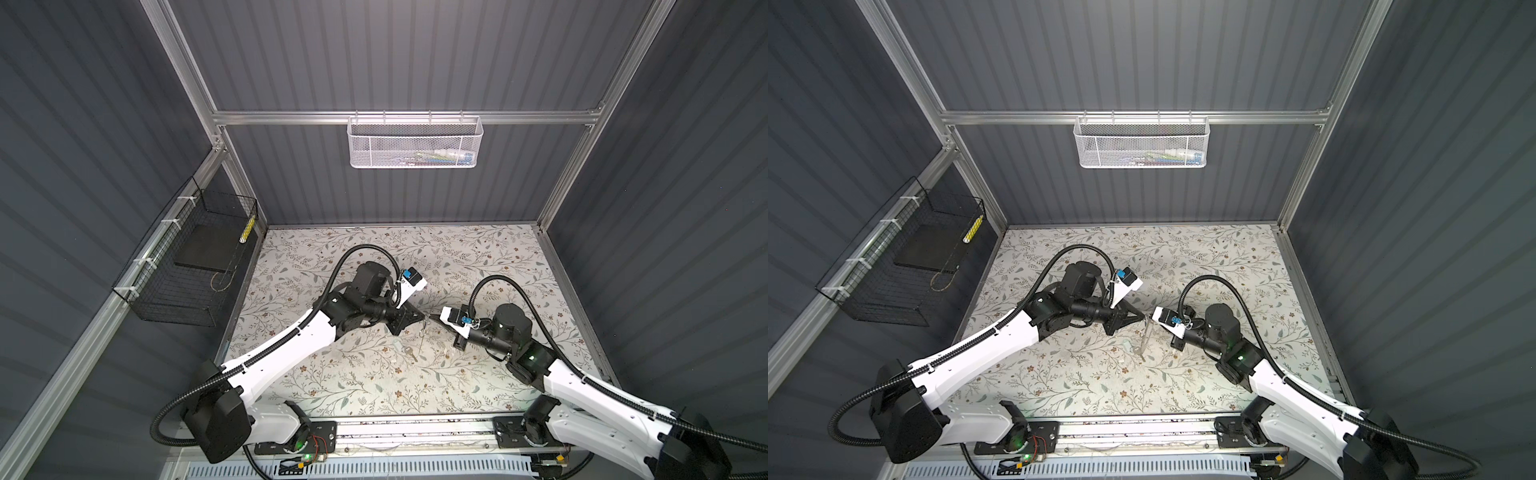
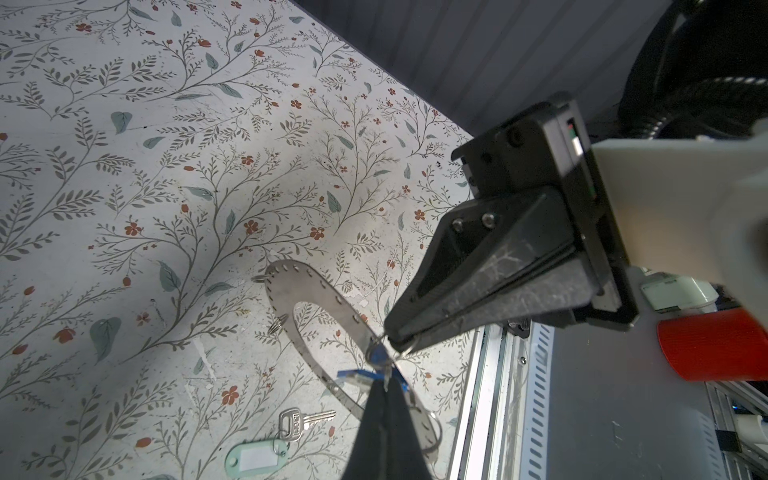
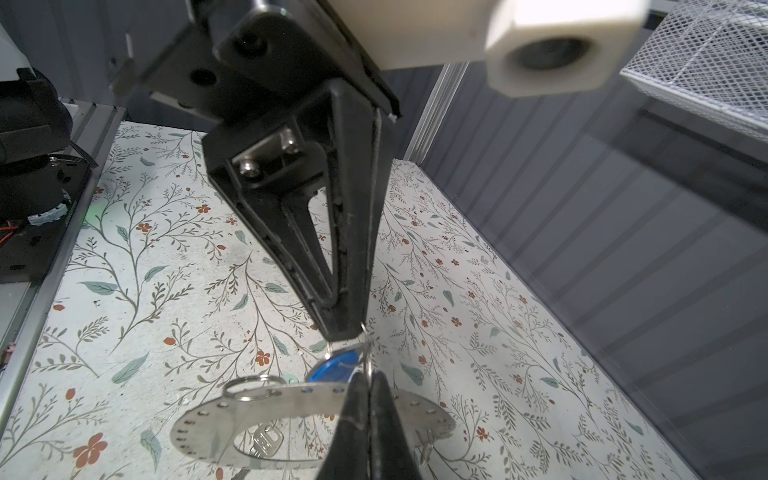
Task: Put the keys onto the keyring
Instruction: 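Hold the blue-tagged key's ring against the split keyring held by the right gripper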
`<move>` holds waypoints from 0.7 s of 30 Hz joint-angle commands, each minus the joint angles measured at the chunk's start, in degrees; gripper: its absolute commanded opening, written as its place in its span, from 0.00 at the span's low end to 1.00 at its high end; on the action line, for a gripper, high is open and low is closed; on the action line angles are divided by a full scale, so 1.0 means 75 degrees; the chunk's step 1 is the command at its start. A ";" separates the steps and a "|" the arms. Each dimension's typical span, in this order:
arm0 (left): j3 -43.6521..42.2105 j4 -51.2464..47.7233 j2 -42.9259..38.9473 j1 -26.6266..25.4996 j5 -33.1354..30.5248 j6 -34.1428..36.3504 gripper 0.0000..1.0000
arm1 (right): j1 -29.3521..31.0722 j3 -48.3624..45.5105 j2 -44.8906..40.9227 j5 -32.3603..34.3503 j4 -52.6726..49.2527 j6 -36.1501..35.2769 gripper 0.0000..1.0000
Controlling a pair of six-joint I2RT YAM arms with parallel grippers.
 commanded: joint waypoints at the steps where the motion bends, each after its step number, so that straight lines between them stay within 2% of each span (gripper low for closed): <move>1: -0.0140 0.0349 -0.0183 0.0118 0.0092 -0.0205 0.00 | -0.0004 -0.0188 -0.0195 -0.0389 0.0478 0.0122 0.00; 21: -0.0270 0.0884 0.0176 0.0391 0.1276 -0.0845 0.00 | -0.0053 -0.0773 -0.0342 -0.0707 0.2235 0.0449 0.00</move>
